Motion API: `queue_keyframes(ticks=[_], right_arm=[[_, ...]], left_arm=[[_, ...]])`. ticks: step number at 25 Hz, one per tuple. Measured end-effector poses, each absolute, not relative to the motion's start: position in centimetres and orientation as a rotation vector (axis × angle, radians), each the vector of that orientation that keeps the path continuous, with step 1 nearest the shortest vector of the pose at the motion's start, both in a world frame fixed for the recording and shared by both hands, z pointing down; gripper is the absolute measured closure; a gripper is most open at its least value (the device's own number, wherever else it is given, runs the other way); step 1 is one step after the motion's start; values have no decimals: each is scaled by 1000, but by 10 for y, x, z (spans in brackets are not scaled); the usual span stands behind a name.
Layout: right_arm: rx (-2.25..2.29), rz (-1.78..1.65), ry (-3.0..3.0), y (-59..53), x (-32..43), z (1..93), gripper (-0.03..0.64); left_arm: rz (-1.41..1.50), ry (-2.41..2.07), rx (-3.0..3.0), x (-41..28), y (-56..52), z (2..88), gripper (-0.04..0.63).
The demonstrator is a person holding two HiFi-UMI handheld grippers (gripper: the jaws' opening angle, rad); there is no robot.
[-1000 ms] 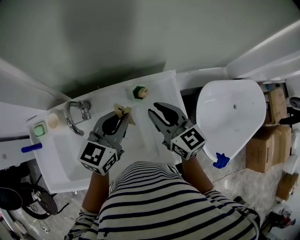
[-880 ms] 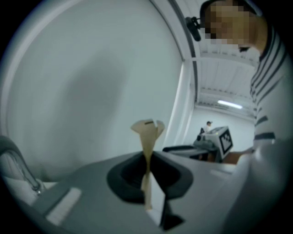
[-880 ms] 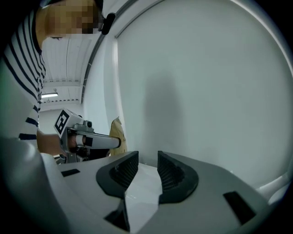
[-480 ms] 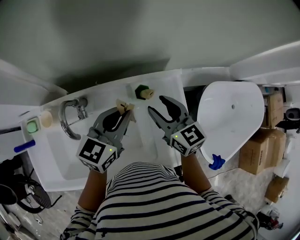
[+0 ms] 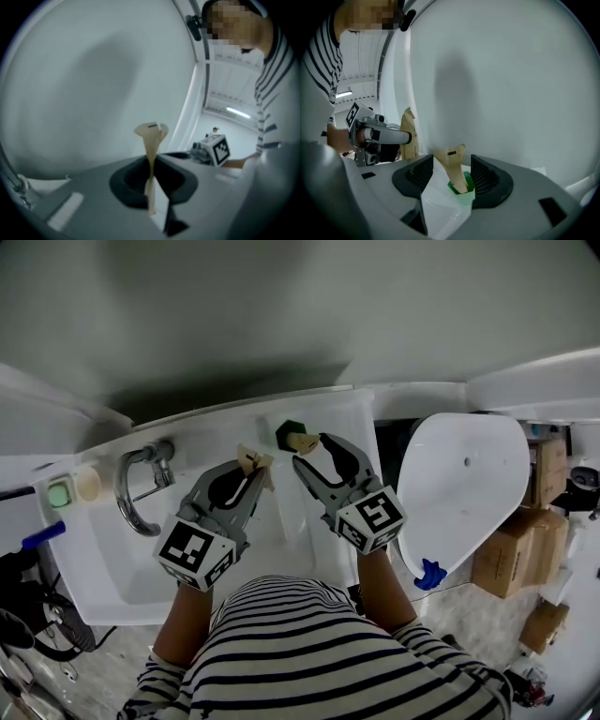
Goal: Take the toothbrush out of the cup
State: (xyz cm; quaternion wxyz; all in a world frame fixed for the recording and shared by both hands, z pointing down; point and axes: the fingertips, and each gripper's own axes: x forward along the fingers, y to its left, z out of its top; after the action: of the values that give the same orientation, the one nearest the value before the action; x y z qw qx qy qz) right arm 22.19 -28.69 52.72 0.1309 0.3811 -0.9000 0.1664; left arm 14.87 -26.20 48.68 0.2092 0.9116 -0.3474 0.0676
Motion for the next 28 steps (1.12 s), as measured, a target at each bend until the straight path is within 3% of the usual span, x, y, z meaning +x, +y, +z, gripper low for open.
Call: queue_keyframes(ticks=[12, 16, 28], right_arm=[[1097, 492, -2566, -299, 214, 549, 401], [1119, 471, -2554, -301, 216, 551, 484], [1183, 436, -2544, -307, 223, 544, 541]], left_arm=[[174, -958, 2515, 148, -273, 497, 566], [180, -956, 2515, 148, -273, 498, 566], [180, -963, 2520, 146, -273, 498, 566]])
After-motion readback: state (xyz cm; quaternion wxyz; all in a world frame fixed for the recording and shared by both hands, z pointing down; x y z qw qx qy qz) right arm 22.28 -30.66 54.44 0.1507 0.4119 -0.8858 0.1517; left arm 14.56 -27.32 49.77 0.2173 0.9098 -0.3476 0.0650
